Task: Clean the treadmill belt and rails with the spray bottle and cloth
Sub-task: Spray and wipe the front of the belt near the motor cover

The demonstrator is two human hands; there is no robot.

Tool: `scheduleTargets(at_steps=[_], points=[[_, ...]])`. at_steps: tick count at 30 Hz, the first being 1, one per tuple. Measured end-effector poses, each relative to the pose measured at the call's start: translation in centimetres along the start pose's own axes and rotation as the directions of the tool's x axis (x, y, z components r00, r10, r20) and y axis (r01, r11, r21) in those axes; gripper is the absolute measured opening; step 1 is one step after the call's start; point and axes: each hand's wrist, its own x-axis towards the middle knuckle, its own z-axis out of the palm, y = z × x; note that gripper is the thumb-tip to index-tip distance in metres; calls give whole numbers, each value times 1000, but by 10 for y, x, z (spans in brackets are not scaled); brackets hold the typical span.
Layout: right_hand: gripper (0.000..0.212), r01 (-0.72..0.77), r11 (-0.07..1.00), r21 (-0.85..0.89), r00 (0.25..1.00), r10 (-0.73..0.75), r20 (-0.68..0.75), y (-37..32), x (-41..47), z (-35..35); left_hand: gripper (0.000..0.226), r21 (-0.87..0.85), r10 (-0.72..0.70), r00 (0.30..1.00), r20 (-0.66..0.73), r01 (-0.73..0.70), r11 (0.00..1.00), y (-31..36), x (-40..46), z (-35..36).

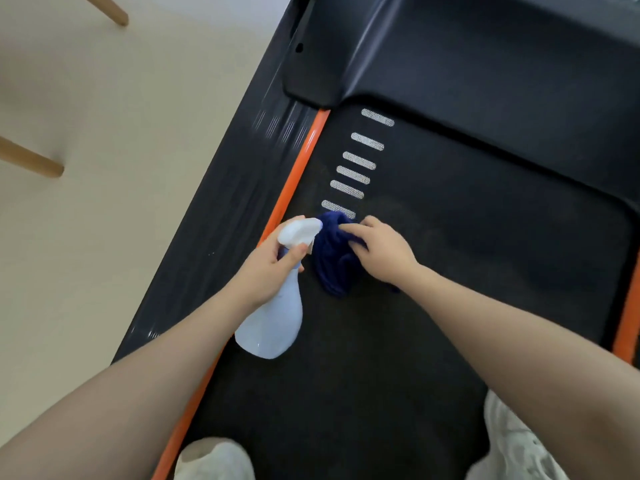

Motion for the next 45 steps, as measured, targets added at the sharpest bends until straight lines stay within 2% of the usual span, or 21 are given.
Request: scheduleTargets(at_steps=[2, 3, 5, 7, 11, 13, 14, 15, 17, 18, 19, 21, 25, 28, 31, 33, 36, 38, 40, 43, 45], points=[[36, -54, 985, 161, 990, 74, -122, -7, -11, 5, 45, -12, 29, 997, 76, -28, 1000, 3, -3, -1], [37, -75, 984, 160, 977, 104, -186, -12, -14, 4, 46, -16, 35, 994, 103, -33, 999, 3, -3, -3], [40, -109, 994, 28, 926, 112, -360, -23, -19, -1, 47, -18, 31, 993, 112, -29, 999, 3, -3, -8], [42, -186, 980, -69, 844, 124, -522, -32, -28, -8, 47, -39, 29, 998, 56, -27, 999, 2, -1, -11], [45, -408, 911, -50, 680, 267, -682, -33, -42, -28, 49, -63, 68, 997, -24, -69, 996, 3, 1, -10], [49, -476, 863, -168, 655, 220, -723, -33, -45, -30, 50, -77, 112, 994, -8, -113, 991, 7, 1, -10], [51, -476, 844, -247, 690, 183, -701, -36, -46, -27, 51, -80, 131, 991, 2, -130, 988, 10, 3, -11], [53, -427, 848, -314, 775, 164, -611, -39, -44, -21, 51, -81, 144, 990, 3, -143, 986, 13, 4, -12], [57, -254, 906, -339, 936, 141, -323, -41, -41, -5, 51, -94, 153, 987, -45, -156, 983, 17, 9, -14], [57, -200, 926, -320, 972, 145, -187, -38, -42, 3, 51, -98, 146, 986, -77, -153, 983, 17, 11, -14], [54, -171, 941, -292, 981, 135, -138, -32, -44, 8, 51, -97, 135, 985, -104, -145, 985, 17, 14, -15], [50, -153, 951, -270, 982, 115, -150, -19, -47, 11, 48, -89, 114, 985, -133, -126, 988, 16, 19, -15], [53, -58, 930, -363, 998, 53, -24, 9, -37, 9, 45, -31, 96, 991, -95, -99, 995, 16, 26, -4], [55, -19, 951, -309, 1000, 13, -23, 17, -20, 8, 48, 2, 86, 995, -59, -86, 996, 19, 29, 7], [54, -69, 967, -244, 988, 33, -150, 12, -22, 25, 47, 26, 49, 996, -69, -48, 999, 20, 31, 7], [53, -81, 962, -260, 976, 25, -214, 6, -28, 39, 47, 5, 28, 997, -78, -27, 1000, 19, 32, 4], [61, 31, 938, -346, 991, -73, -109, 6, -24, 37, 49, 14, -17, 998, -55, 17, 1000, 21, 31, 1], [64, 49, 928, -370, 978, -119, -170, 10, -11, 25, 50, 1, -19, 999, -31, 20, 1000, 21, 29, -1], [62, -61, 947, -317, 950, -43, -310, 10, 14, 6, 51, -15, -14, 1000, -12, 14, 1000, 20, 28, -1], [64, -203, 954, -223, 947, 134, -292, 9, 40, -7, 49, -22, -14, 1000, -25, 14, 1000, 15, 29, -3], [63, -130, 969, -209, 962, 72, -265, -3, 30, 4, 46, 0, -12, 999, -50, 12, 1000, 14, 29, -4]])
